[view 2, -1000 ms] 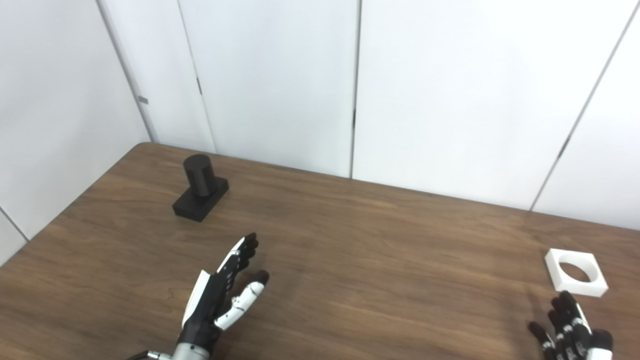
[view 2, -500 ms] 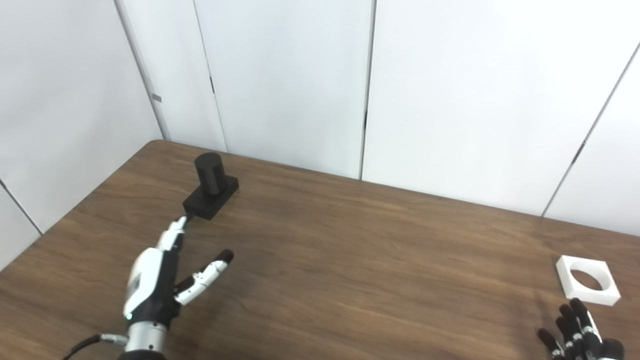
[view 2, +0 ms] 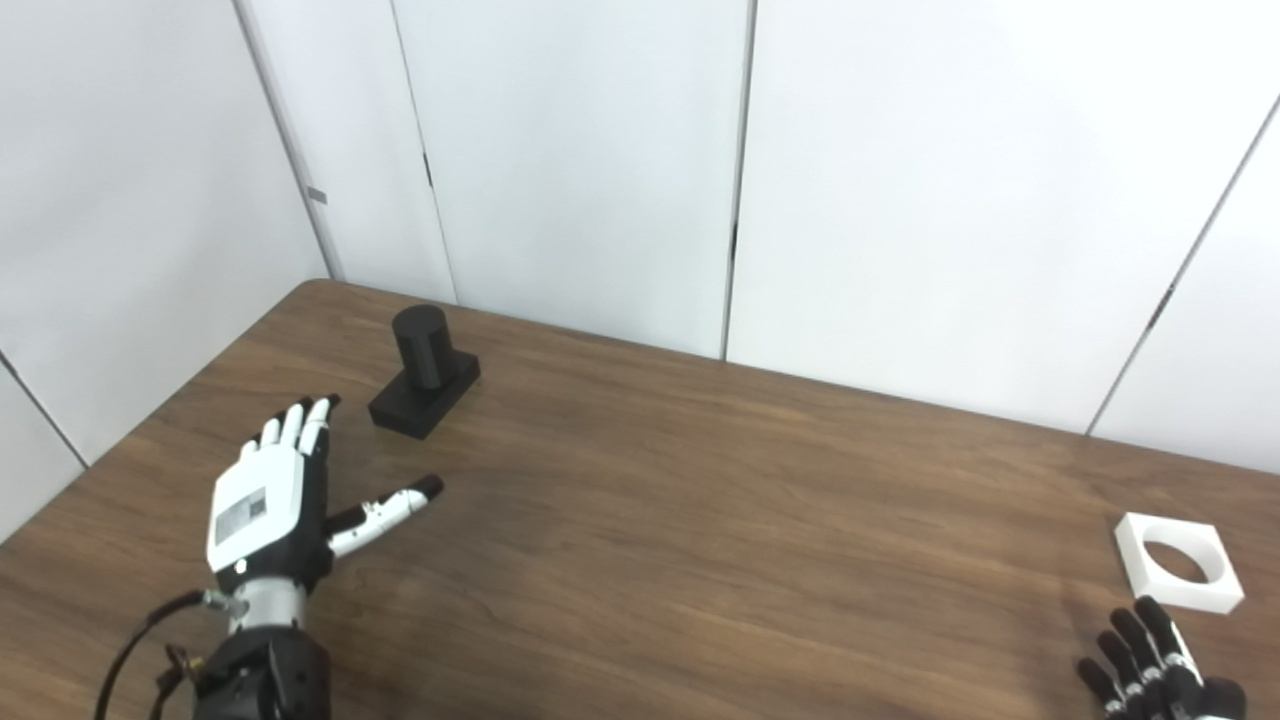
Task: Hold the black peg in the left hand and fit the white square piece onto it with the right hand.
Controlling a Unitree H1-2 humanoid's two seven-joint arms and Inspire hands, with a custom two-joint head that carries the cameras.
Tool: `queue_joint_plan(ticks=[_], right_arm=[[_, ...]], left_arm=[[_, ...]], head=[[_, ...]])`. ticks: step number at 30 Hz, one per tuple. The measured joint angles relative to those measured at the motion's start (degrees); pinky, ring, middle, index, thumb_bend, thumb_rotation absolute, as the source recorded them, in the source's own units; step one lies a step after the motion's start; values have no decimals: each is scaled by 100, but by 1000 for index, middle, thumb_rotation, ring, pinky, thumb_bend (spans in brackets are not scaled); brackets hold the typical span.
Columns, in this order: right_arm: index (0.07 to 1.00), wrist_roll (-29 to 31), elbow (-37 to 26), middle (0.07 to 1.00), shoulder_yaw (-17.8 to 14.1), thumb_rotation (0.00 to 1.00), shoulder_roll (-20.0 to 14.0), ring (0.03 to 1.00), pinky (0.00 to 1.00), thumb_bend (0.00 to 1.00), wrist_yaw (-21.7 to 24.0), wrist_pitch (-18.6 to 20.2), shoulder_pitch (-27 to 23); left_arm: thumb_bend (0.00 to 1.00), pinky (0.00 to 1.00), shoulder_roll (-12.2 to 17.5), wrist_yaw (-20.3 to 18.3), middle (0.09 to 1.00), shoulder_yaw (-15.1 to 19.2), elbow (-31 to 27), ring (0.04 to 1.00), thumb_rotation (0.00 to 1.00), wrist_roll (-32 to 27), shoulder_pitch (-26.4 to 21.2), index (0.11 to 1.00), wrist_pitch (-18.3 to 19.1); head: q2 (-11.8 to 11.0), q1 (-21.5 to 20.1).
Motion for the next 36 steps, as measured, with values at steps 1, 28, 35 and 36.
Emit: queue_joint_plan(ticks=[1,28,35,36], right_arm=[[925,4,-1,929,1,989,0,945,1000,772,0,1,0],[928,-73,-146,934,59,995,8,945,1000,757,-13,54,61],[920,-80,-167,924,86,991,12,934,1000,755,-14,60,66],[921,-79,-167,923,87,989,11,934,1000,757,-14,60,67]], left_arm=[[963,1000,28,-50,1000,32,91,1000,844,99,-79,956,-2],[958,1000,360,309,993,8,2615,1000,784,29,-1758,925,-4],[950,1000,355,379,985,27,3002,1000,789,37,-1900,924,-5],[949,1000,355,396,985,30,3049,1000,789,38,-1914,924,-5]], head=[[0,0],[114,-88],[114,-88],[114,-88]])
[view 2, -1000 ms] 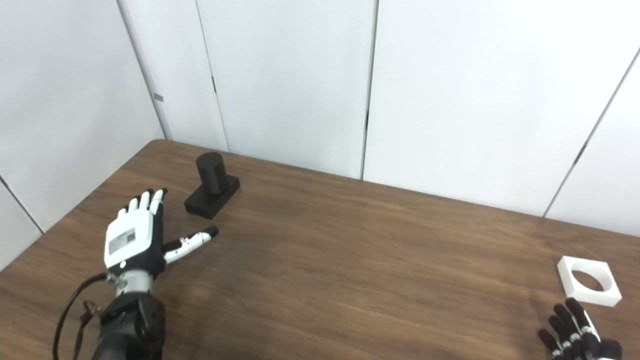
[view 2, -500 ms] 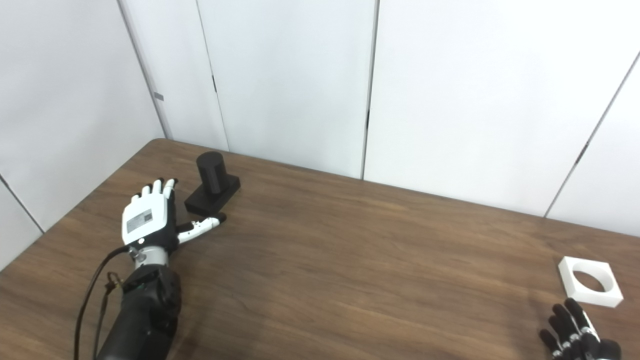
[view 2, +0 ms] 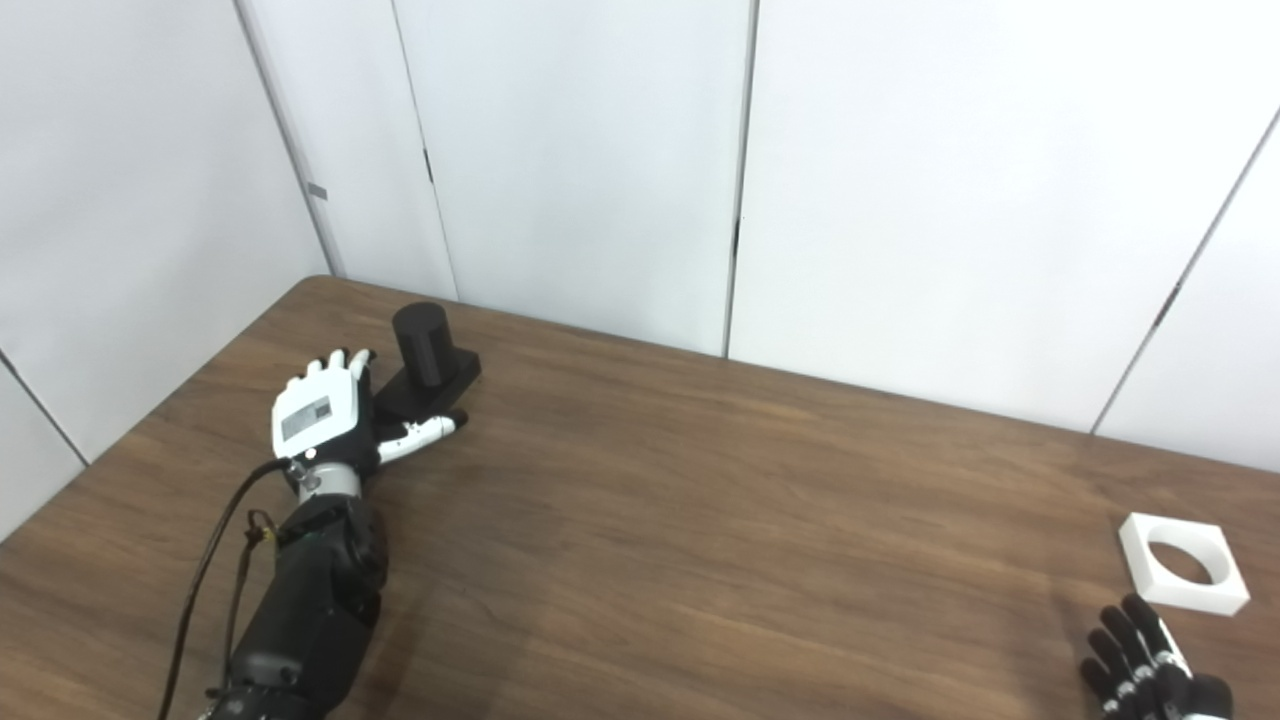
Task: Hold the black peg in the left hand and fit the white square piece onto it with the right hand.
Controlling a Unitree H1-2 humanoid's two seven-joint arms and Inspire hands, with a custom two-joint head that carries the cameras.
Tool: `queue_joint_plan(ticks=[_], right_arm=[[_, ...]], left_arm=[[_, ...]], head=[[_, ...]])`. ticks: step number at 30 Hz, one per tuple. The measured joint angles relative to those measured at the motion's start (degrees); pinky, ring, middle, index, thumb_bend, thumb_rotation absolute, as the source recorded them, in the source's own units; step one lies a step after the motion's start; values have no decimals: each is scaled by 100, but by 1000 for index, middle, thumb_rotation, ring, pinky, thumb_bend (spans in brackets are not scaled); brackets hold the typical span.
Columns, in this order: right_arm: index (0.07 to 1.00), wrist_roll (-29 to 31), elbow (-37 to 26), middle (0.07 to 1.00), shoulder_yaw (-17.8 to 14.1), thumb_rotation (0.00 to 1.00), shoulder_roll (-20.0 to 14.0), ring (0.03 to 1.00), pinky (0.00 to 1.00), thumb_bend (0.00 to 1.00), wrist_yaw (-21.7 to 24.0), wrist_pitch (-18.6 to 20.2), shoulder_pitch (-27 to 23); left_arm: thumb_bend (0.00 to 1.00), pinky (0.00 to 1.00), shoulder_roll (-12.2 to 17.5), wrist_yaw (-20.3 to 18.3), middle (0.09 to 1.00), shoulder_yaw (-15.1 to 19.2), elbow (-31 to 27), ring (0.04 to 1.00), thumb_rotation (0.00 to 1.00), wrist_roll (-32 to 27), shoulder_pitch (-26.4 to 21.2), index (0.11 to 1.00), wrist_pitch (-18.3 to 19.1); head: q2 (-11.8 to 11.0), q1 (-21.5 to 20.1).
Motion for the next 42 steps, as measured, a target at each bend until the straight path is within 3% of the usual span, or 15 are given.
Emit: queue_joint_plan(ticks=[20,42], right_arm=[[938,22,-62,932,-3,989,1,951,1000,718,-1,89,11],[942,-36,-218,930,97,1000,17,946,1000,712,-39,199,55]], left_arm=[[902,999,-6,81,950,123,253,972,701,-6,-145,858,0],[896,952,232,648,901,-524,1277,929,687,-384,-579,792,-1]], head=[[53,9],[123,-88]])
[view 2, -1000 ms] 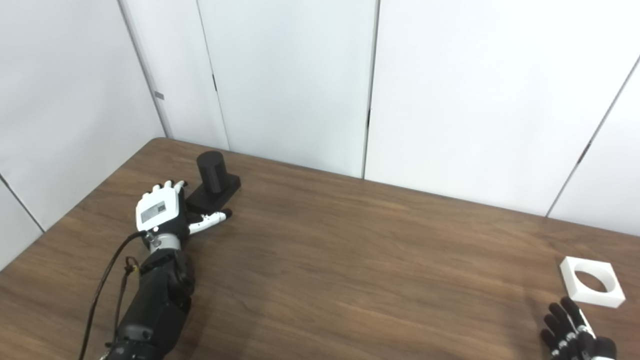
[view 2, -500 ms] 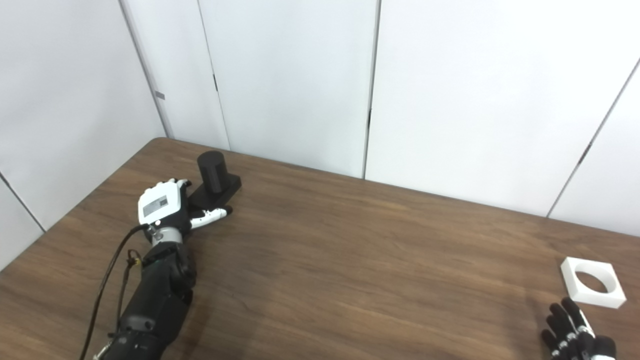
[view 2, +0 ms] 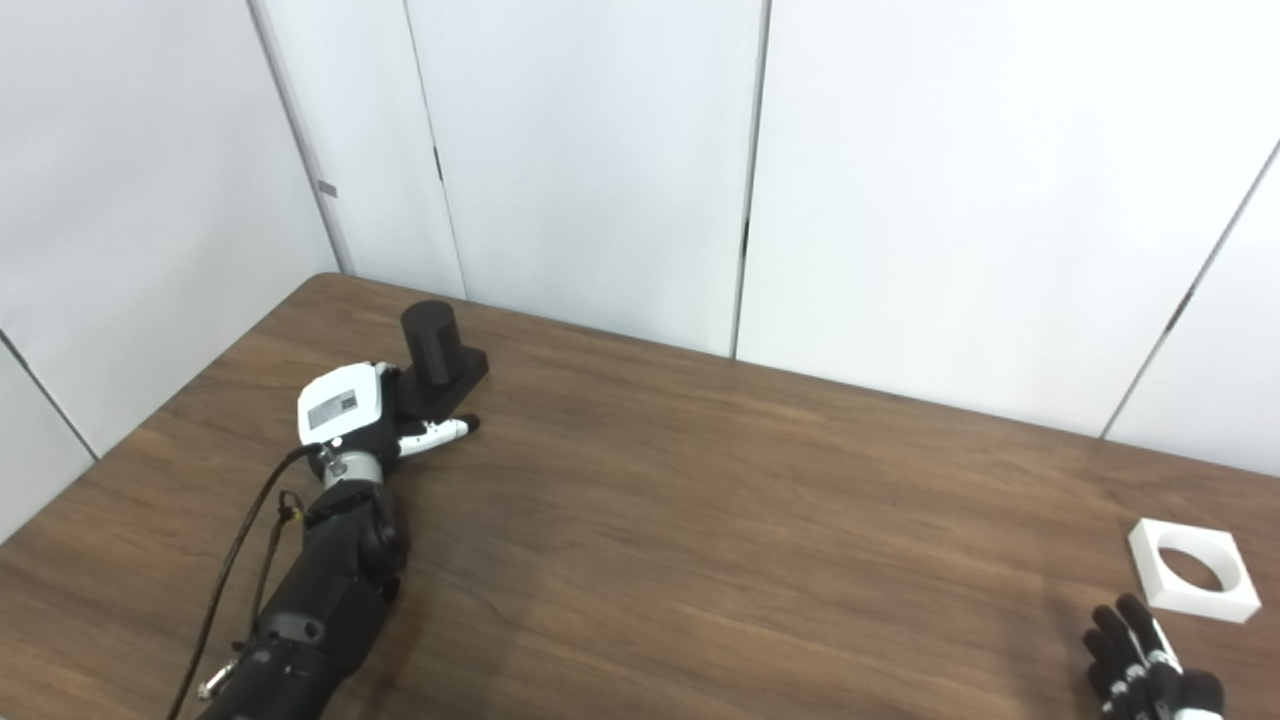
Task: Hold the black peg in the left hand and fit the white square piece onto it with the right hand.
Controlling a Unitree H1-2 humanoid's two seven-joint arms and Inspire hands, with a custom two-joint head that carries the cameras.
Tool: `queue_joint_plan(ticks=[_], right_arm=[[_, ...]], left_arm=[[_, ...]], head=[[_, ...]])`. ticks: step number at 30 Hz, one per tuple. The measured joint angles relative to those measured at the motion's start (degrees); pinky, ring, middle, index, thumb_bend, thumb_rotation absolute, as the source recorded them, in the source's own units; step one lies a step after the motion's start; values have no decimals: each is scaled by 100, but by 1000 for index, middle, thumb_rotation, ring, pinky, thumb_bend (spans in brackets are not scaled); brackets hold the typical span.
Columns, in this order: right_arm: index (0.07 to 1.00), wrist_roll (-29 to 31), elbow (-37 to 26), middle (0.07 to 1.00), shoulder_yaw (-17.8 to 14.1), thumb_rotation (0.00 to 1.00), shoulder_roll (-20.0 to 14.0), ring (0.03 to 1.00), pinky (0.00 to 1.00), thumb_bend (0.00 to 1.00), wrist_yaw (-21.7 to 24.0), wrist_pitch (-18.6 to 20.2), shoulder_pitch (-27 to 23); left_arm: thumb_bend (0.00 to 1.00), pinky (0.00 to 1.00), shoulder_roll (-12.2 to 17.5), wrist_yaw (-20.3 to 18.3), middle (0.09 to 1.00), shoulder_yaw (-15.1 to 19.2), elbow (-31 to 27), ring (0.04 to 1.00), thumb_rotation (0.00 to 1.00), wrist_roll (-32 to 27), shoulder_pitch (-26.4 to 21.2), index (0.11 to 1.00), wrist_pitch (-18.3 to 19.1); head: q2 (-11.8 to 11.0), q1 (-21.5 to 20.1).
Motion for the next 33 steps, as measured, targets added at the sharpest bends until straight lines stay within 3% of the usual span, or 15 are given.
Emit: queue_joint_plan(ticks=[8,13,17,19,20,33], right_arm=[[953,-12,-8,926,6,996,0,940,1000,666,-15,4,4],[961,-71,-12,928,16,996,0,948,1000,595,-16,0,6],[965,-83,-17,933,23,986,0,949,1000,561,-16,1,6],[956,-74,-16,926,22,972,0,943,1000,551,-16,0,7],[949,-72,-16,921,21,960,0,937,988,555,-16,0,7],[954,-64,-15,926,23,943,2,933,888,530,-77,28,13]], left_arm=[[879,963,22,200,881,-66,116,918,673,-35,-38,766,-1],[798,935,58,466,811,-197,168,876,593,-96,-37,631,-2],[655,881,131,806,736,-310,202,815,335,-374,-30,526,-50],[540,877,131,1017,710,-309,202,804,122,-588,-22,490,-118],[525,870,132,1114,702,-313,201,800,92,-691,-15,485,-176],[510,671,241,1235,645,-534,-163,713,62,-1189,160,484,-223]], head=[[17,-17],[26,-18],[26,-18],[44,-35],[44,-35],[79,-53]])
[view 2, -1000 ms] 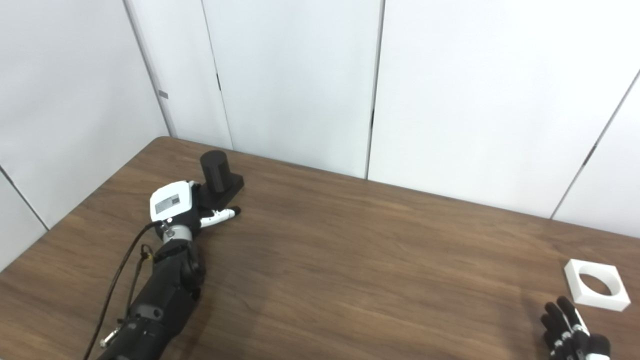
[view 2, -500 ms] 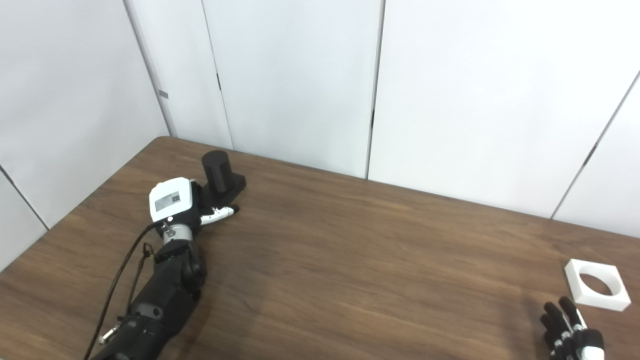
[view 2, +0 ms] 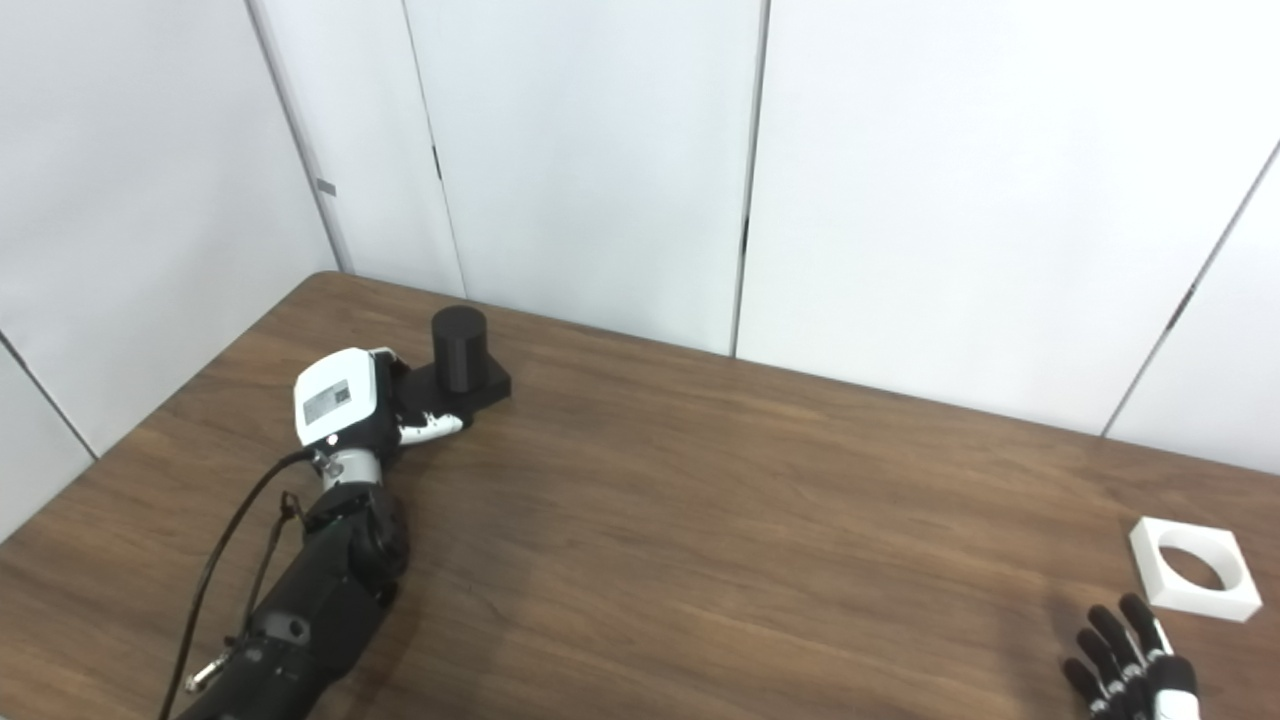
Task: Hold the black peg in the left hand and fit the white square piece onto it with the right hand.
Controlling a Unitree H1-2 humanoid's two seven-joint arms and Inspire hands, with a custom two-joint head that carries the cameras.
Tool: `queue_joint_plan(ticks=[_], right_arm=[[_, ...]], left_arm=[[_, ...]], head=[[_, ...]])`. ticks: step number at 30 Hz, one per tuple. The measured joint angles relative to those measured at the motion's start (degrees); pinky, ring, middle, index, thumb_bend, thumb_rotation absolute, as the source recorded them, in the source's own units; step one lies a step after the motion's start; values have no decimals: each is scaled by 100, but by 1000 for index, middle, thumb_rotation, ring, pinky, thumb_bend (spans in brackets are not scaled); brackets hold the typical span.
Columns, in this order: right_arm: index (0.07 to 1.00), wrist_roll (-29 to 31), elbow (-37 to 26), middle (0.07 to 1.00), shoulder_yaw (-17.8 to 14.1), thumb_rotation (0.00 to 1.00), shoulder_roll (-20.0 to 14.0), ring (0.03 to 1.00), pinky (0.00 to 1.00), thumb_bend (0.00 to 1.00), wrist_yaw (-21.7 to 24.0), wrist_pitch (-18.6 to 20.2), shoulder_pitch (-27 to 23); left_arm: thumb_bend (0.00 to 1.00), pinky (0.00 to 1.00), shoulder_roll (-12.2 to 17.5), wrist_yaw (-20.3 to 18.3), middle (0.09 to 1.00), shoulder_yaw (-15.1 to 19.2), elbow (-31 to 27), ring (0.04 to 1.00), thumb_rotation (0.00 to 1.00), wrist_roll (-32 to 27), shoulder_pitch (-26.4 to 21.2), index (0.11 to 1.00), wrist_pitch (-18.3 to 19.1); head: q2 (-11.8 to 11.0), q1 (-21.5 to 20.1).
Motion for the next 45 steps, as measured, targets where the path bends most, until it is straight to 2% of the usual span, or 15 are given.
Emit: queue_joint_plan(ticks=[4,8,11,16,20,23,25,26,28,30,32,35,40,45], right_arm=[[946,0,-1,921,1,953,0,927,876,513,-5,7,0],[950,-32,-13,919,14,954,0,928,887,525,-32,21,2],[970,-41,-28,938,29,978,1,952,941,482,-34,36,4],[978,-93,-143,947,83,1000,8,956,962,423,-39,129,7],[998,-158,-292,960,135,1000,12,972,980,388,-46,199,6],[996,-214,-325,959,179,1000,16,973,984,377,-43,199,7],[989,-260,-404,957,213,1000,22,973,986,380,-45,210,7],[984,-278,-438,956,242,1000,23,972,986,386,-46,211,5],[972,-314,-445,950,290,1000,29,967,980,397,-47,219,4],[962,-352,-445,941,312,1000,35,958,970,407,-56,253,4],[954,-389,-446,933,324,1000,39,947,940,421,-74,307,3],[939,-442,-446,918,347,1000,42,933,908,435,-117,362,1],[926,-456,-446,911,382,996,52,921,898,466,-141,429,-5],[928,-494,-484,905,429,1000,54,917,889,485,-183,478,-11]], left_arm=[[508,654,7,-92,644,-22,-180,701,63,-140,90,488,47],[505,757,-3,-513,683,-14,-820,748,64,-228,375,489,200],[499,847,-34,-907,684,-34,-1467,775,63,-397,667,488,220],[495,842,-84,-1567,693,-128,-2444,780,66,-428,956,487,234],[494,875,-188,-1865,708,-155,-3020,798,73,-429,1036,489,251],[495,822,-295,-1999,732,-283,-3490,814,76,-438,1288,491,201],[497,809,-371,-2104,747,-366,-3722,817,75,-483,1517,491,154],[498,856,-391,-2154,747,-399,-3827,810,73,-547,1634,491,124],[497,954,-404,-2164,748,-460,-3967,810,71,-681,1897,491,-164],[496,991,-405,-2164,747,-491,-4057,809,68,-816,2118,490,-457],[494,993,-406,-2166,761,-520,-4131,829,70,-908,2286,491,-747],[493,914,-412,-2198,773,-661,-4383,834,69,-981,2531,491,-1038],[495,985,-414,-2292,788,-1070,-4477,855,67,-979,2808,491,-1659],[496,993,-450,-2466,820,-1418,-4569,882,66,-845,3173,491,-1992]], head=[[18,-70],[70,-202],[97,-255],[202,-439],[290,-641],[334,-747],[430,-983],[439,-1010],[553,-1264],[641,-1449],[685,-1547],[773,-1696],[975,-1898],[1072,-1960]])
